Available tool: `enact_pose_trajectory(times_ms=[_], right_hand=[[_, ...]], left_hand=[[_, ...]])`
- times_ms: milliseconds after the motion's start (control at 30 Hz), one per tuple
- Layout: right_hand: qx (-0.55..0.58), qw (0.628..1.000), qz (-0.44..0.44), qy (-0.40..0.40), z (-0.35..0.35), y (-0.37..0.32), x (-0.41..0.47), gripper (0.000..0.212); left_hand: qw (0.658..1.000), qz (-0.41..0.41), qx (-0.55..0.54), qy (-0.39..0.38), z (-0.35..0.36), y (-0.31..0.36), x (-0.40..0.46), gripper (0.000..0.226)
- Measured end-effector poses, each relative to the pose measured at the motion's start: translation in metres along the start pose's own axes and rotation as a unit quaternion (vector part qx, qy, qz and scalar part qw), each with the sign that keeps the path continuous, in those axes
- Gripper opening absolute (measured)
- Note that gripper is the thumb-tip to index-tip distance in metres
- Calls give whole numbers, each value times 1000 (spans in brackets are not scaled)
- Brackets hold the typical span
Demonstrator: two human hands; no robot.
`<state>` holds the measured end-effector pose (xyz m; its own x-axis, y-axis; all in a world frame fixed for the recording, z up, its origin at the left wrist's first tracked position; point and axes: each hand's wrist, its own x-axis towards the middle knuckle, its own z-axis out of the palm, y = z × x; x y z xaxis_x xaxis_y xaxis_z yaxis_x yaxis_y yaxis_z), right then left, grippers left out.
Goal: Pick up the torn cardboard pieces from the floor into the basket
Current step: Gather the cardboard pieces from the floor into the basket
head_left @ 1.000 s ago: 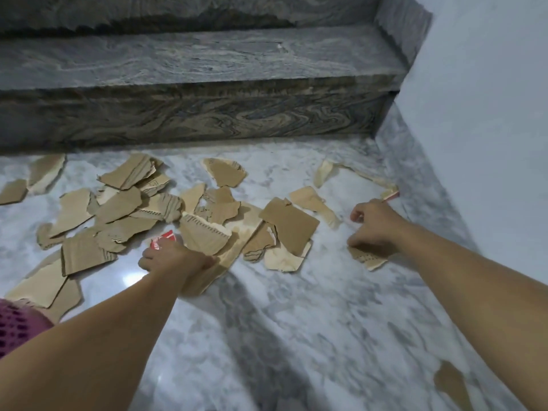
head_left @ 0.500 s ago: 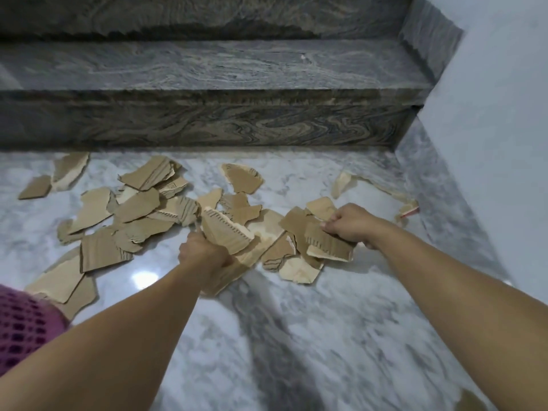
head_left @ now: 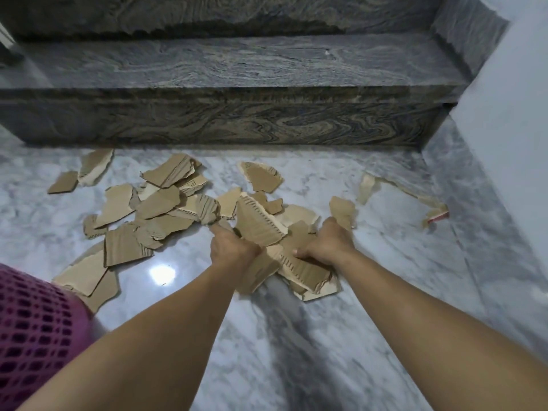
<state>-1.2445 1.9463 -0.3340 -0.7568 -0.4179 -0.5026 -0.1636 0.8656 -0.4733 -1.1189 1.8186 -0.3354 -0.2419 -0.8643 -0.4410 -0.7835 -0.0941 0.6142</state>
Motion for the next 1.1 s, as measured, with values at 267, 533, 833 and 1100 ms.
enact_pose_trajectory(times_ms=[267,533,833,1100], right_hand=[[86,995,-2,-58,7,-5,-6,52],[185,976,-56,-104,-35,-14,-19,44],[164,972,-146,-84,-116,-108,-65,42],[128,943,-294,-94,-120,-259,-150,23]], left_hand=[[992,-58,-72,-80,-6,-2,0,49],[971,-85,-168,-148,-59,5,19,60],[987,16,-156,-23,-206,68,-39,43],[981,80,-160,70,-371,64,-96,49]])
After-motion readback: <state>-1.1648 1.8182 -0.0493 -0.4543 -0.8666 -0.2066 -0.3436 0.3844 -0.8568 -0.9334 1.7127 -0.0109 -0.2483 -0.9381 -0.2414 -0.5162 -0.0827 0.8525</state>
